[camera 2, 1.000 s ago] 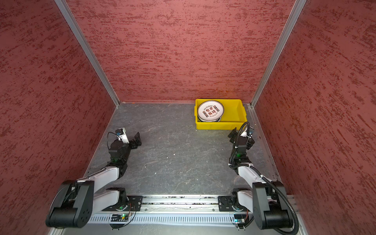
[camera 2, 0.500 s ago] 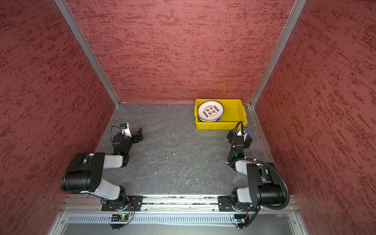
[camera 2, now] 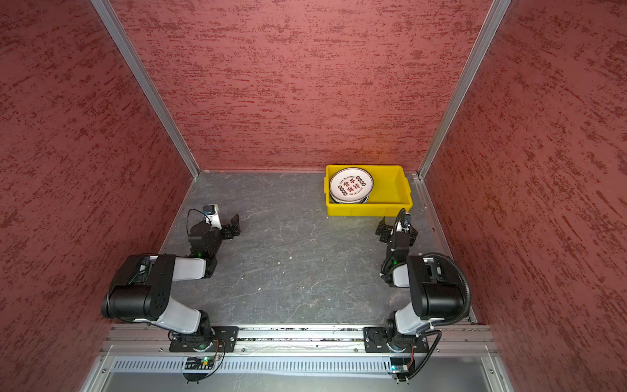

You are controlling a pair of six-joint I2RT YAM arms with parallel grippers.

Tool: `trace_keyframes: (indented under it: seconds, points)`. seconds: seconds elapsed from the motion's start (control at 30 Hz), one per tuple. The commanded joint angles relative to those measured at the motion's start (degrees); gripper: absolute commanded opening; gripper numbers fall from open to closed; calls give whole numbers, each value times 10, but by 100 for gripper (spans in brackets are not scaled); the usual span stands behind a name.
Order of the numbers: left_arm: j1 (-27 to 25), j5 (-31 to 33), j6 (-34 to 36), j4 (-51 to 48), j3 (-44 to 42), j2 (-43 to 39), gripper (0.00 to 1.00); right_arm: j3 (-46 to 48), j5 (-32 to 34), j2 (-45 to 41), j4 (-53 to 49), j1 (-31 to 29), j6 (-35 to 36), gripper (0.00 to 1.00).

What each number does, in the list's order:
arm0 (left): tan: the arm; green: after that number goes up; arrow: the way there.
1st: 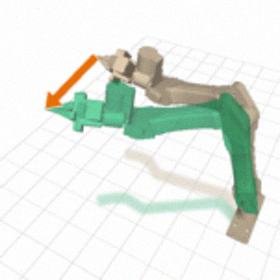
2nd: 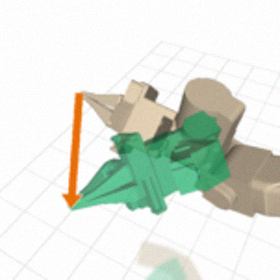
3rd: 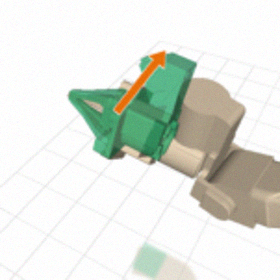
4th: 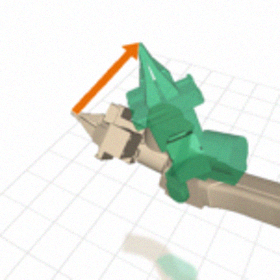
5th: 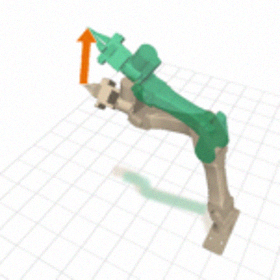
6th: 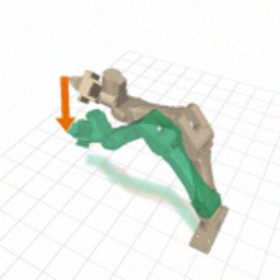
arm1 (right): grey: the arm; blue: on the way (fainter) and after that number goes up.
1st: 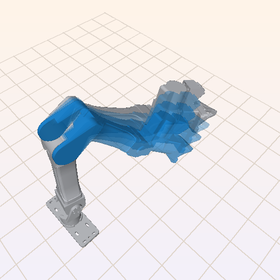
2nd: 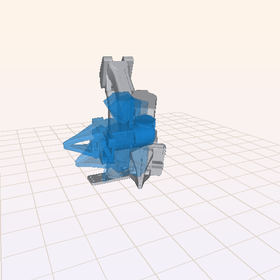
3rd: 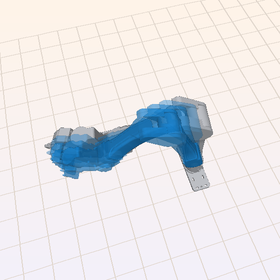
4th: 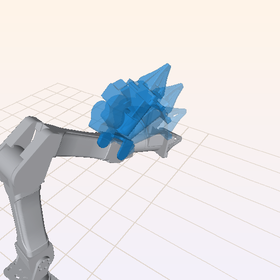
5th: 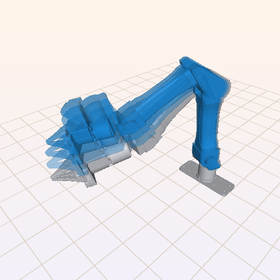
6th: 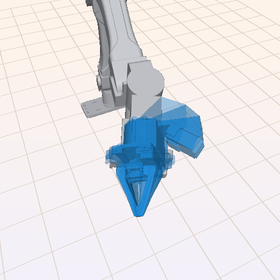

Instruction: Place the plates into the plastic bin on the countertop

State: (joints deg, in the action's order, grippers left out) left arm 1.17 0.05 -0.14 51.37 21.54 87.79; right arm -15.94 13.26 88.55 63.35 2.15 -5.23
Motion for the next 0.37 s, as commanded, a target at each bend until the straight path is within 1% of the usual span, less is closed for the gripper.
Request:
trace_keyframes:
  seconds: [0.0, 0.1, 0.23, 0.33]
  points:
    - [-4, 4, 10, 5, -1, 2, 99, 3, -13, 0, 37, 2, 14, 99]
    - [-15, 20, 19, 24, -9, 3, 99, 2, -13, 1, 35, 2, 14, 99]
    - [6, -11, 4, -6, 5, 1, 99, 2, -13, 0, 35, 2, 14, 99]
    - [4, -7, 4, -1, 3, 1, 99, 3, -11, -3, 41, 2, 15, 99]
